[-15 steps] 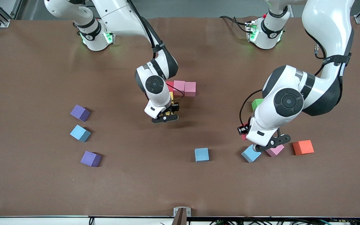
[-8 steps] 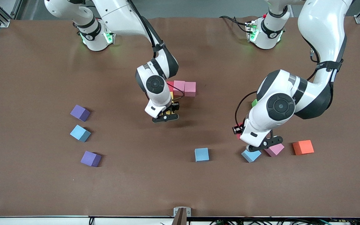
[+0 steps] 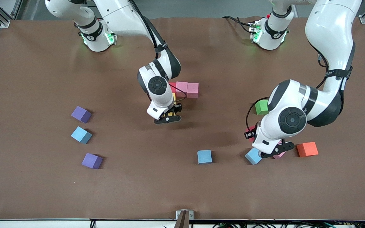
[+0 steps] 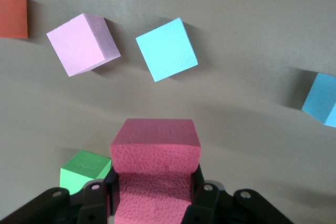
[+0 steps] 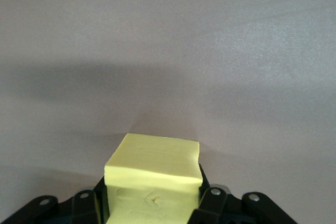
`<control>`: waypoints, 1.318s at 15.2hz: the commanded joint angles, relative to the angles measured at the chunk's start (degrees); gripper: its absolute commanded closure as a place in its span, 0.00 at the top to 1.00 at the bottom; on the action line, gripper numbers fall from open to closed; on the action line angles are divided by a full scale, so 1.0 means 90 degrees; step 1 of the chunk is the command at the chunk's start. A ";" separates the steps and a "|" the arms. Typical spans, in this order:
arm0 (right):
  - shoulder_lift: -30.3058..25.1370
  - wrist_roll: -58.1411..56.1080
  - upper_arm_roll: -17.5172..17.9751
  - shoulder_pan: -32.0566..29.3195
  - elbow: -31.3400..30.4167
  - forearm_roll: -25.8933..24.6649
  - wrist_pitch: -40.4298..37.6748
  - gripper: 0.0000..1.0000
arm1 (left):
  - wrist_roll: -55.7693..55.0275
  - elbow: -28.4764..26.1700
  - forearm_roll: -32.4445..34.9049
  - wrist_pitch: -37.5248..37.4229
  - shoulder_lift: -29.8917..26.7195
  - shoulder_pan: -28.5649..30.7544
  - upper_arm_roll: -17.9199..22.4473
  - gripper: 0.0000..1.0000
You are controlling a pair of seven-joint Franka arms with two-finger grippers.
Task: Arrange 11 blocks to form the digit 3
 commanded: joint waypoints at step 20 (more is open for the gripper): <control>-0.0182 0.0385 -0.0080 -0.0214 0.0459 0.0123 -0.1322 1.00 | 0.0083 0.0036 0.0221 -0.0175 -0.0148 -0.0013 0.0026 0.00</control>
